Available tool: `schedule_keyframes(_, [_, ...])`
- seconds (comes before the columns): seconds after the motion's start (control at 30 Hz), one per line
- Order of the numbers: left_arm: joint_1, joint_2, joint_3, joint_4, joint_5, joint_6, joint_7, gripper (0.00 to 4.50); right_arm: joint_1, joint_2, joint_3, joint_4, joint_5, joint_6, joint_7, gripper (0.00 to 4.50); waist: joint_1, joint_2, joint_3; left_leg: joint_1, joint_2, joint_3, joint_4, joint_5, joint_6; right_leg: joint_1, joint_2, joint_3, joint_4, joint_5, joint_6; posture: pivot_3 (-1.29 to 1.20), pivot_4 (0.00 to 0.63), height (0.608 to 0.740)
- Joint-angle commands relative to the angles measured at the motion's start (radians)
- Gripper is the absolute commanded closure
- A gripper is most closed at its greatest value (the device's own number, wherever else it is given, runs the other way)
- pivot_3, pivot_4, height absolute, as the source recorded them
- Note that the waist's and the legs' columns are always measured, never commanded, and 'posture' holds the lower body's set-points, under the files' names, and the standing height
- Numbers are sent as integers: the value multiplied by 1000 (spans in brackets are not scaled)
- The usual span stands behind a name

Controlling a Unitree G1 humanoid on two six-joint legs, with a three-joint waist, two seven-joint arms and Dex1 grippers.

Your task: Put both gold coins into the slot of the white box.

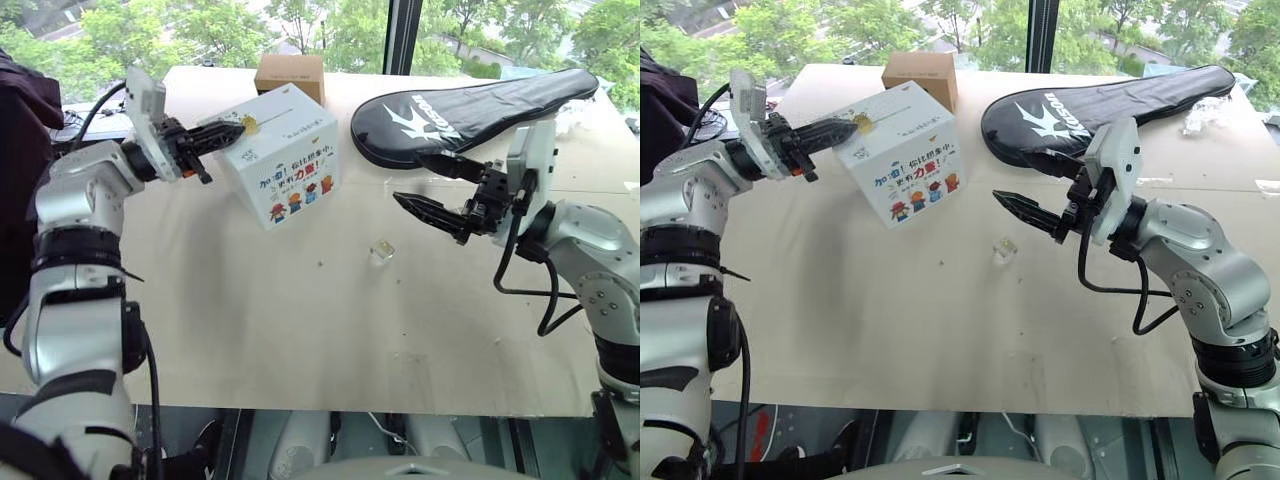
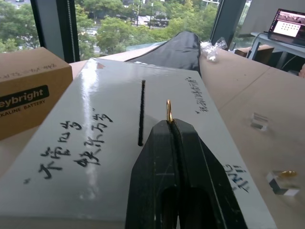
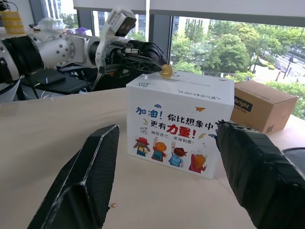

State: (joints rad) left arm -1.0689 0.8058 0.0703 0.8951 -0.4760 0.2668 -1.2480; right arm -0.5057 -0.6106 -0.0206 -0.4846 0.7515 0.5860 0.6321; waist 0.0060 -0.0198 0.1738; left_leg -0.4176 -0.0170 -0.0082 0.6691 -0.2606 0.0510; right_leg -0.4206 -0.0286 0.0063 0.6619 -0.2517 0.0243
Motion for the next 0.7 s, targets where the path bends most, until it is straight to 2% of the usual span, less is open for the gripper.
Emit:
schedule_keyframes(0.03, [-126,-5,-4,164,101,-107,-28,4500,-10,14,-30,-38,4,-6,-14,1033,-1,0,0,0,0,0,0,0,0,0,0,0,0,0,0,0,150,740])
schedule_keyframes(0.23, [-214,-25,-72,269,266,-205,-71,4500,3,43,-36,-55,1,-10,-47,1033,-3,0,0,0,0,0,0,0,0,0,0,-2,0,0,0,0,150,740])
schedule_keyframes(0.63, [-274,-38,-76,333,398,-212,-55,4500,3,68,-30,-60,-7,-14,-74,1033,-6,-1,0,0,0,-1,2,0,0,0,-1,-2,2,0,0,0,150,740])
schedule_keyframes(0.7, [-280,-40,-63,338,397,-194,-51,3953,1,74,-30,-60,-6,-15,-80,995,-8,-1,0,0,0,-1,2,0,1,0,-1,-2,3,0,0,0,150,740])
